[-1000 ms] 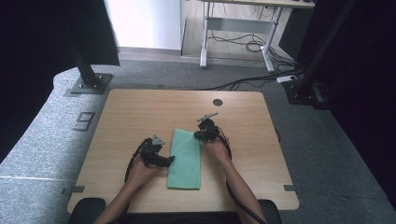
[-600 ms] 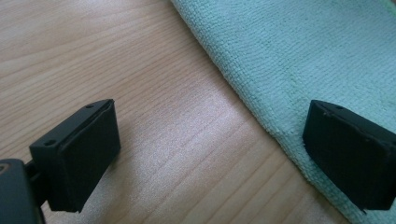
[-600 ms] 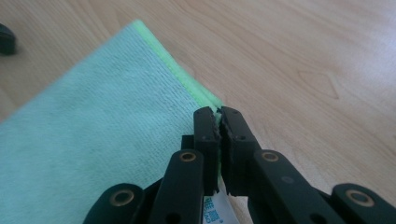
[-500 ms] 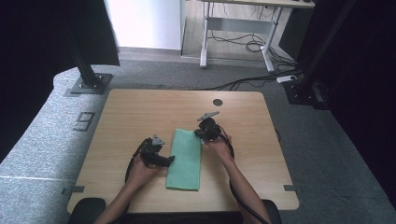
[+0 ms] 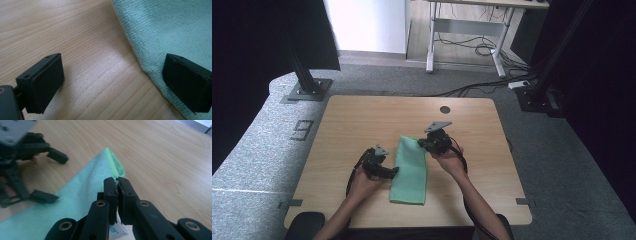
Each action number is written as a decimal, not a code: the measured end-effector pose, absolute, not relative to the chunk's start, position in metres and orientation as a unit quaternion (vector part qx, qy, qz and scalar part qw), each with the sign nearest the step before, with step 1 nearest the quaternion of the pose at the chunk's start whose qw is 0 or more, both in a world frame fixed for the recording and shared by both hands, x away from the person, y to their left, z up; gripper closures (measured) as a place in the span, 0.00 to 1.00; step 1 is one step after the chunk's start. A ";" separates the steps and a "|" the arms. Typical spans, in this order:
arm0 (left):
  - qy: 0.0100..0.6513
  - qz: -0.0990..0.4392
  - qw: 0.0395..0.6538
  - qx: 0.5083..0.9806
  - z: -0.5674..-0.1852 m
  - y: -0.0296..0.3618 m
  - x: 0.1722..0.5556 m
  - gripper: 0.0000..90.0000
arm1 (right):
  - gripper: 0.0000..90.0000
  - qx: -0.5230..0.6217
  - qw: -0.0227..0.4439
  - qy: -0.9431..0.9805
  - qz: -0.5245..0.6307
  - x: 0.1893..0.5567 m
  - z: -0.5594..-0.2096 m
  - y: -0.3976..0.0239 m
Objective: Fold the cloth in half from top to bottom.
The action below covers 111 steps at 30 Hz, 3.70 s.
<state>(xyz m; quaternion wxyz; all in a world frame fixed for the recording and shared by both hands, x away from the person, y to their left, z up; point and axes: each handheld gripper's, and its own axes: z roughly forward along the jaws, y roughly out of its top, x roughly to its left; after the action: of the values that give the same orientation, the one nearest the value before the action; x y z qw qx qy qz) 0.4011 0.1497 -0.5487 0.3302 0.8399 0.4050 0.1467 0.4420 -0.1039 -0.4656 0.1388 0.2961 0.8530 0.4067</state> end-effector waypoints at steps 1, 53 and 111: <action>0.405 0.147 0.330 0.840 -0.549 0.150 0.401 0.05 | 0.94 0.295 0.137 0.852 0.410 0.439 -0.465 -0.104; 0.402 0.145 0.330 0.842 -0.549 0.150 0.401 0.04 | 0.93 0.243 0.084 0.891 0.373 0.318 -0.528 -0.115; 0.294 0.067 0.328 0.895 -0.527 0.142 0.382 0.13 | 0.34 0.311 0.097 0.859 0.395 0.334 -0.518 -0.126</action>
<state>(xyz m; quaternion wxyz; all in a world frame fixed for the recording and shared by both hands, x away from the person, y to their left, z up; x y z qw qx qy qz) 0.3825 0.1423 -0.5275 0.3276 0.8954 0.2938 0.0673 0.3336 -0.1256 -0.5180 0.0969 0.3107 0.8590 0.3951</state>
